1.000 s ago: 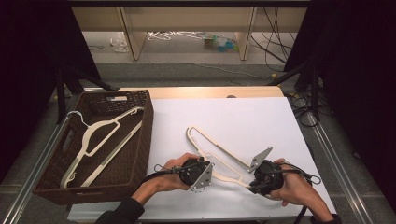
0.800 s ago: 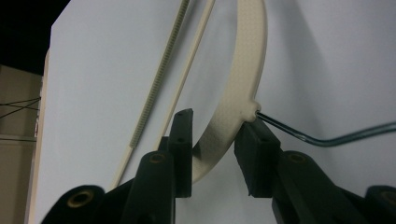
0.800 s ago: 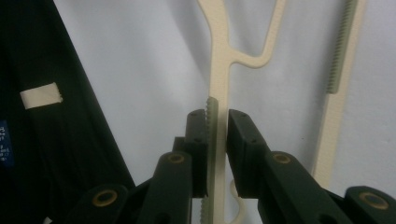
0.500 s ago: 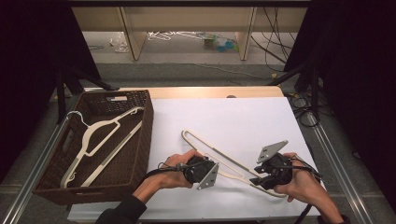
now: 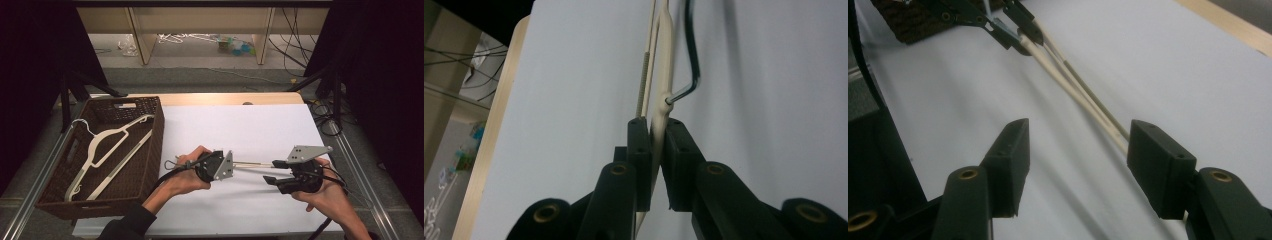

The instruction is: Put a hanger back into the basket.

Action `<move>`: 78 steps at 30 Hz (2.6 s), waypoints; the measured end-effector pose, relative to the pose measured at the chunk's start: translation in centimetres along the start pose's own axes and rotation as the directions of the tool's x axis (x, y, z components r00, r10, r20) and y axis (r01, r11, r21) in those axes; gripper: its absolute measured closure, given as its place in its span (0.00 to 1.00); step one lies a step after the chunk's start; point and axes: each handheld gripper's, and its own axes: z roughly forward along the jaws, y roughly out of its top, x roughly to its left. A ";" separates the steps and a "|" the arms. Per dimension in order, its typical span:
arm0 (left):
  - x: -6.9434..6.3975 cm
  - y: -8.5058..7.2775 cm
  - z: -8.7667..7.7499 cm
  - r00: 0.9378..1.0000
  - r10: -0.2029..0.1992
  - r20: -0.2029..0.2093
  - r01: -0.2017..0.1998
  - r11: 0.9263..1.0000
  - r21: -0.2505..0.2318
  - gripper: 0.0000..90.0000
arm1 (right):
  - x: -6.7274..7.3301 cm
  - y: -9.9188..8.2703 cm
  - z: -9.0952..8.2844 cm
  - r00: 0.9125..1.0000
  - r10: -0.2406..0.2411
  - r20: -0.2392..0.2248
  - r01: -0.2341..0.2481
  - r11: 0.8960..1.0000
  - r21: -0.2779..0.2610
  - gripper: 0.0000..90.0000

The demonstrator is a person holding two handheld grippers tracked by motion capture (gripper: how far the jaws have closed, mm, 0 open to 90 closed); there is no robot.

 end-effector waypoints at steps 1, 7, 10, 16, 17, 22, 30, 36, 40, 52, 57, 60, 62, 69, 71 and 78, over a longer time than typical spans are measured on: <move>0.3 0.0 -0.2 1.000 -0.017 0.000 0.017 1.000 -0.009 0.93 | 0.0 0.0 0.0 1.000 0.007 0.004 -0.007 1.000 -0.023 0.48; 2.4 0.0 -2.3 0.988 -0.154 0.007 0.154 0.987 -0.046 0.94 | 0.2 0.1 -0.2 1.000 0.015 0.017 -0.014 0.997 -0.073 0.44; 3.3 -0.1 -3.4 0.970 -0.240 0.018 0.241 0.968 -0.066 0.95 | 0.5 0.1 -0.3 1.000 0.023 0.011 -0.022 0.997 -0.078 0.44; 4.7 -0.3 -5.6 0.926 -0.373 0.061 0.378 0.916 -0.134 0.95 | 0.6 -0.3 0.0 1.000 0.014 0.006 -0.014 0.996 -0.086 0.43; 4.8 -0.3 -5.8 0.914 -0.400 0.071 0.407 0.901 -0.152 0.95 | 0.6 -0.5 0.1 1.000 0.016 0.000 -0.016 0.997 -0.080 0.43; 5.9 -0.1 -8.0 0.862 -0.496 0.106 0.507 0.839 -0.200 0.95 | 1.2 -0.9 0.8 1.000 0.015 -0.018 -0.017 0.997 -0.073 0.42; 7.8 0.3 -11.9 0.814 -0.572 0.098 0.577 0.780 -0.242 0.95 | 1.7 -1.5 1.7 0.999 0.043 0.003 -0.043 0.993 -0.111 0.37; 9.0 -0.1 -14.9 0.799 -0.595 0.085 0.593 0.757 -0.273 0.95 | 1.7 -2.3 2.1 0.998 0.070 0.005 -0.068 0.986 -0.149 0.35; 9.8 -0.5 -16.9 0.785 -0.615 0.069 0.604 0.737 -0.302 0.95 | 1.8 -2.8 2.6 0.998 0.067 -0.011 -0.068 0.988 -0.138 0.34; 11.7 -3.8 -22.2 0.742 -0.670 -0.024 0.632 0.711 -0.307 0.95 | 1.8 -3.5 2.9 0.997 0.082 -0.004 -0.082 0.990 -0.119 0.32; 12.1 -6.7 -23.5 0.708 -0.703 -0.070 0.657 0.692 -0.299 0.95 | 1.6 -3.8 2.7 0.995 0.099 0.006 -0.097 0.984 -0.148 0.30; 12.2 -8.2 -24.3 0.706 -0.699 -0.116 0.647 0.703 -0.294 0.95 | 1.5 -4.0 2.7 0.993 0.116 -0.005 -0.116 0.983 -0.145 0.29; 12.2 -9.0 -24.8 0.700 -0.702 -0.131 0.651 0.702 -0.289 0.95 | 1.5 -4.2 2.9 0.992 0.129 0.006 -0.127 0.982 -0.138 0.28; 11.9 -11.7 -25.7 0.675 -0.713 -0.188 0.674 0.700 -0.236 0.95 | 1.6 -4.3 2.9 0.994 0.113 -0.008 -0.113 0.984 -0.136 0.27; 11.9 -12.7 -25.7 0.687 -0.700 -0.197 0.661 0.714 -0.232 0.95 | 1.6 -4.4 2.9 0.993 0.115 -0.006 -0.115 0.984 -0.134 0.27; 11.1 -16.2 -25.6 0.680 -0.697 -0.229 0.675 0.716 -0.177 0.95 | 1.5 -4.5 2.9 0.993 0.118 -0.001 -0.117 0.984 -0.133 0.28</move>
